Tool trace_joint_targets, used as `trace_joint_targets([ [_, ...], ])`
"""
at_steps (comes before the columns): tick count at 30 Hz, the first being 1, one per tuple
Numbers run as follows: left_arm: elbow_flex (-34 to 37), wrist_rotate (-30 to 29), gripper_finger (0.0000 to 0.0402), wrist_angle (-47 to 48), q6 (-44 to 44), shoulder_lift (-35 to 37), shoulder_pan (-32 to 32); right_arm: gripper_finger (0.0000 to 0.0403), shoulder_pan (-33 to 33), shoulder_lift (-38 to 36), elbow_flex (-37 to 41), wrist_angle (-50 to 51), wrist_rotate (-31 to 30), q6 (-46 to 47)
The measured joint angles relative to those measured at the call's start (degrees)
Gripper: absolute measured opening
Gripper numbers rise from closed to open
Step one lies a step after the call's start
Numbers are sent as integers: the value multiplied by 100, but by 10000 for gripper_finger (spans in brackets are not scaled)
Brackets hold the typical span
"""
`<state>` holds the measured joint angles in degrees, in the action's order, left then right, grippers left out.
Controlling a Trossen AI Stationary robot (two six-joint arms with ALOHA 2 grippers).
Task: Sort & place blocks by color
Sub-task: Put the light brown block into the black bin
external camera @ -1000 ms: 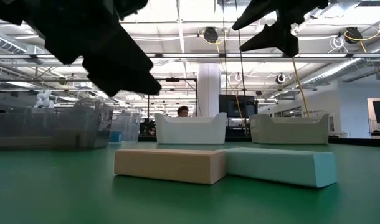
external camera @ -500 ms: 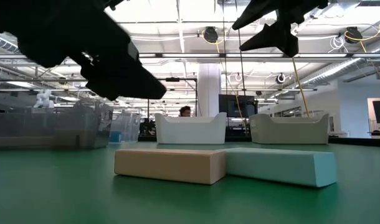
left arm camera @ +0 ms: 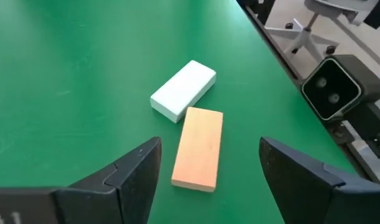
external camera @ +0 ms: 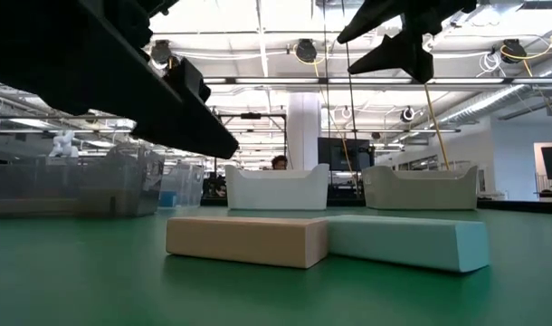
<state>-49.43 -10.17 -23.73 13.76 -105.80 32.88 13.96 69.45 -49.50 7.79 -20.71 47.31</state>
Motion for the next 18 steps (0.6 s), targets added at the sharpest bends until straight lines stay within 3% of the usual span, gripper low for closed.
trace_joint_targets([
  [11,-883,-190,271,56,-101,-1085,-50,208,2,-4,-2,2,2,0],
  [18,-1098,-201,273,498,11,-1262,-68,208,0,-4,-2,-20,2,0],
])
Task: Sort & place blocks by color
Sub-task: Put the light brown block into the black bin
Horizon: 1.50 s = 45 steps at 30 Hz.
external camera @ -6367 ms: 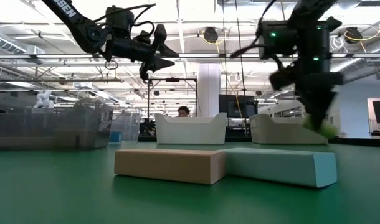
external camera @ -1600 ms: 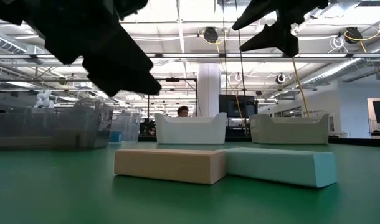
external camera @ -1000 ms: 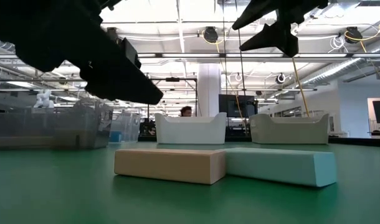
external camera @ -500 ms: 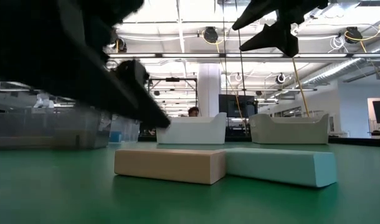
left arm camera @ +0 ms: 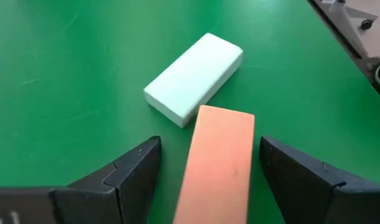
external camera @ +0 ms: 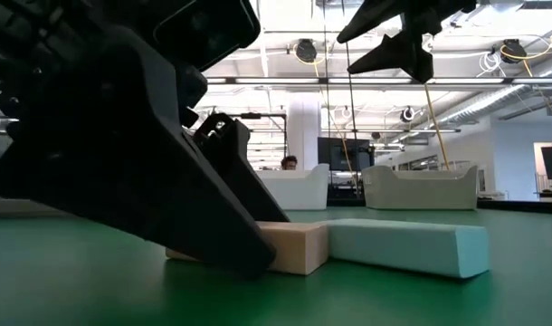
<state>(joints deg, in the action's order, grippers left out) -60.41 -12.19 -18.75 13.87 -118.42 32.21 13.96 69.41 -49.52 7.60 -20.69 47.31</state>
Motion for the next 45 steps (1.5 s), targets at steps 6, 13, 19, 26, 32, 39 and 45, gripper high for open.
trace_joint_targets([
  [6,-3,-11,262,90,158,3,0,208,2,2,0,-2,1,0],
  [13,-32,-50,129,127,159,21,-8,208,0,2,0,-4,1,0],
  [19,-38,8,130,177,570,55,-39,208,0,2,0,-5,1,0],
  [26,-23,-304,130,707,464,693,-206,208,0,2,0,-5,1,0],
  [32,-34,-1131,130,920,-271,1538,-297,208,1,2,0,-8,0,0],
  [39,-33,-2455,130,1066,-295,2692,-460,208,2,2,0,-7,1,0],
  [45,-36,-2768,130,406,-311,3262,-453,208,2,2,0,-7,1,0],
])
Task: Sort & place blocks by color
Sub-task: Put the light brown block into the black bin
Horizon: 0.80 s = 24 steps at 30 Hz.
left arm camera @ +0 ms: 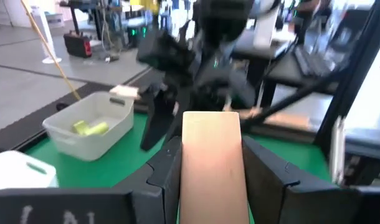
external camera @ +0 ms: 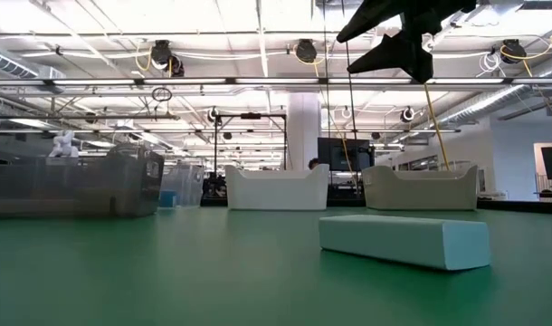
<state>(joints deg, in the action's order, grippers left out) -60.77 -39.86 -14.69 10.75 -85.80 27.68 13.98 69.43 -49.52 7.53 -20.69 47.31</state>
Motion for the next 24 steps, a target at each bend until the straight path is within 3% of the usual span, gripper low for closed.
trace_joint_targets([
  [6,0,-19,130,-681,-13,4,122,208,-1,0,0,0,0,0],
  [14,0,-1043,130,-628,325,4,280,208,-2,0,0,0,0,0],
  [18,0,-1928,130,-183,1041,4,394,208,0,0,0,0,0,0],
  [24,0,-3821,130,897,2224,2,670,208,-1,0,0,0,0,0],
])
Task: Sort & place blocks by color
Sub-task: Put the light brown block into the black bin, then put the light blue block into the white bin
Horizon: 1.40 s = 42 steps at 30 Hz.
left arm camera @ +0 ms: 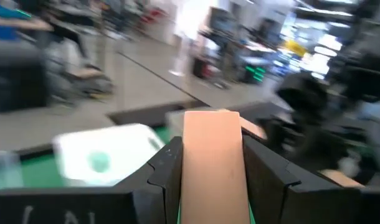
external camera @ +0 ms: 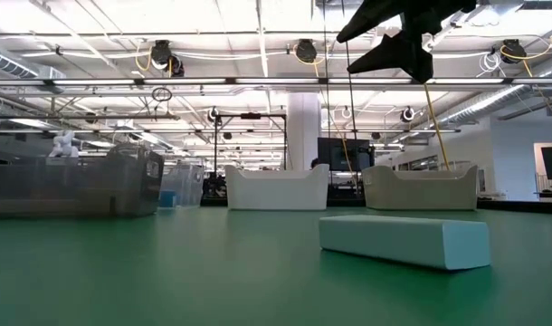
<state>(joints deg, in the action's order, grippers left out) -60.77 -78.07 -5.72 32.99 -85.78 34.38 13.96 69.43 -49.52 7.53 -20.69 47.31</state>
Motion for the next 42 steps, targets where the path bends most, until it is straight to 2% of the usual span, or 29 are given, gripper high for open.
trace_joint_targets([
  [3,0,-800,130,495,256,0,99,208,1,0,0,0,0,0],
  [5,0,-1130,130,814,363,0,119,208,1,0,0,0,0,0],
  [9,0,-1185,130,1409,426,-2,35,208,0,0,0,0,0,0],
  [14,0,-1080,130,2286,1134,-2,-370,208,1,0,0,0,0,0],
  [17,0,-521,130,3226,1770,62,-691,208,1,0,0,0,0,0],
  [22,4,1241,130,5093,3489,304,-1312,208,1,2,0,0,0,0],
  [26,2,2373,130,6013,4278,383,-1621,208,1,4,0,0,0,0],
  [33,2,3438,173,7489,5160,436,-1717,208,0,4,0,-1,0,0],
  [36,2,3892,151,8026,5560,449,-1717,208,0,4,0,-1,0,0],
  [42,153,4366,59,8256,5849,444,-1704,208,-1,4,0,0,0,0],
])
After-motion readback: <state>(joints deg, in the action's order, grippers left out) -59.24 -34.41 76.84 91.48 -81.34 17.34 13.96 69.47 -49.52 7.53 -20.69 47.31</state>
